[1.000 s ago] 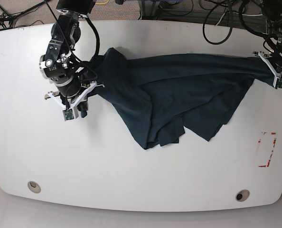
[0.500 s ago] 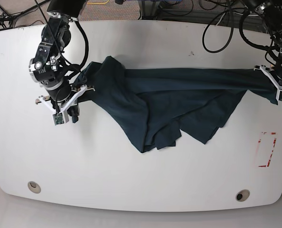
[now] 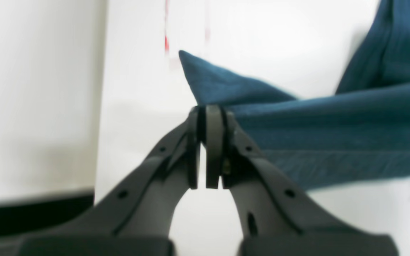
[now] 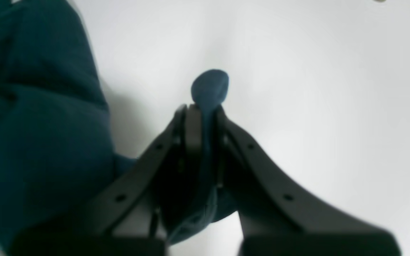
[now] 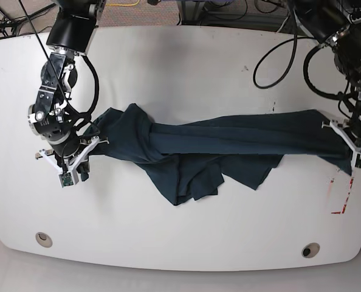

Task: Fold the T-shirt properly
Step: 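Lift the shirt with both grippers and swing it toward the right gripper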

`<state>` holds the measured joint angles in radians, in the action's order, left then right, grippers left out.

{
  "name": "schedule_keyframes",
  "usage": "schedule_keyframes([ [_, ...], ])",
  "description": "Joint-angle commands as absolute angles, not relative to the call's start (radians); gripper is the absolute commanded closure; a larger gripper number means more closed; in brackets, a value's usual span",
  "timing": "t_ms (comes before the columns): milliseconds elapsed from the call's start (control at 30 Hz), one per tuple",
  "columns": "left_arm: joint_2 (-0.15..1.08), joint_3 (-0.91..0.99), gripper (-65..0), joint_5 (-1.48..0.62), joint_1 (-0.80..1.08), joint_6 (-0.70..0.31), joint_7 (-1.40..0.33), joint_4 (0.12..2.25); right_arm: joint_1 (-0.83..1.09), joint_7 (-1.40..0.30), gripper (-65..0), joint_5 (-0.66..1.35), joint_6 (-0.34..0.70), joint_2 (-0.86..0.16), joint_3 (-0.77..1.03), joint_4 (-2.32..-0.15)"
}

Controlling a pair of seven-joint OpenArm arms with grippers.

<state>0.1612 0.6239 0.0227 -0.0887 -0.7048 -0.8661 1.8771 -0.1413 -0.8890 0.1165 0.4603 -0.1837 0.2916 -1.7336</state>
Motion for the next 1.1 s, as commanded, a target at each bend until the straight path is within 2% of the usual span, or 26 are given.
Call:
schedule_keyframes([
  [0, 0.175, 0.617, -0.4, 0.014, -0.132, -0.698, -0.847, 1.888, -0.196, -0.849, -0.4, 0.127, 0.455, -0.209, 0.286, -1.727],
  [633, 0.151, 0.570, -0.2, 0.048, -0.332, -0.698, -0.863, 1.897, -0.351, -0.842, -1.0, 0.122, 0.452, -0.265, 0.195, -1.572],
  [1067, 0.169, 0.562, -0.4, 0.078, -0.516, -0.698, -0.984, 1.935, -0.499, -0.826, -0.9, 0.117, 0.449, -0.303, 0.194, -1.575],
])
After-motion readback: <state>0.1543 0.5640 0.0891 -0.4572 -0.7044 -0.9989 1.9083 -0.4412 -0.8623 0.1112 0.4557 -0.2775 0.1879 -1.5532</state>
